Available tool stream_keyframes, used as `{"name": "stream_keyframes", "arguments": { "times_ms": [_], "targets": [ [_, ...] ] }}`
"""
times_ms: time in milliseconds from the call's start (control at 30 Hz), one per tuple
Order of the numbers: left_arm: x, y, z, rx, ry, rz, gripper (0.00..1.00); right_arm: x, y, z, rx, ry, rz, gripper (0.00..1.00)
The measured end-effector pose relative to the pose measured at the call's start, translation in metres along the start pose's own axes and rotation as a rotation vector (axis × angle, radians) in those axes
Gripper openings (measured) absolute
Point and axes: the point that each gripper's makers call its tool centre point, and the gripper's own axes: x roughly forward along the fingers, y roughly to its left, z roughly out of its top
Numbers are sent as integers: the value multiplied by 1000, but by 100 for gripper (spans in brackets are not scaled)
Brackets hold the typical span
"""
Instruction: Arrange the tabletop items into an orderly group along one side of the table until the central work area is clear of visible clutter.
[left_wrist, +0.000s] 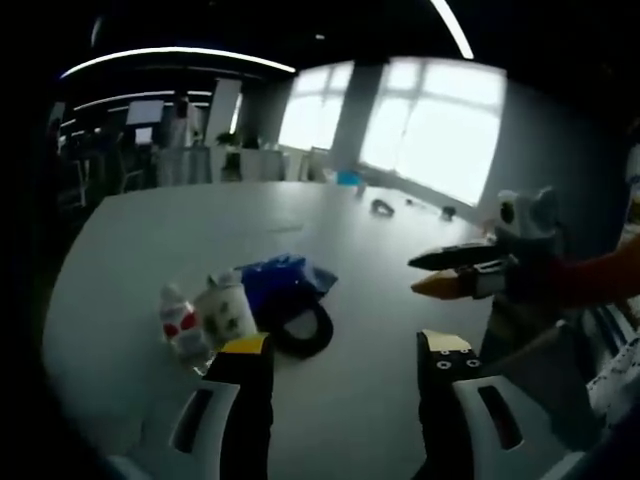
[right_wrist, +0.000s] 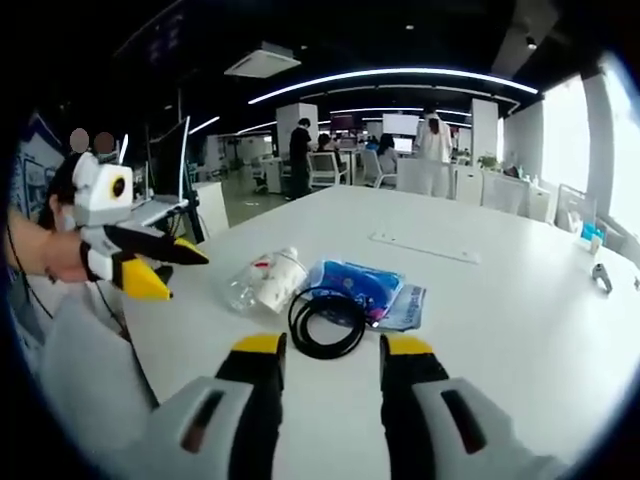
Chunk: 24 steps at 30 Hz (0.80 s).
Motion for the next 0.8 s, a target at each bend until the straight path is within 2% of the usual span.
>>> {"name": "stream_keyframes", "arguments": {
  "times_ms": [233,500,800],
  "targets": [
    [15,0,1,-7,9,0,53,9,-3,0,-2,6,1,35],
    [31,7,-9,-40,40,27,51,19,-9,-4,14,23,-10,33],
    [48,7,-19,-75,66,25,50,35,-14,-7,29,37,-11,32]
  ]
}}
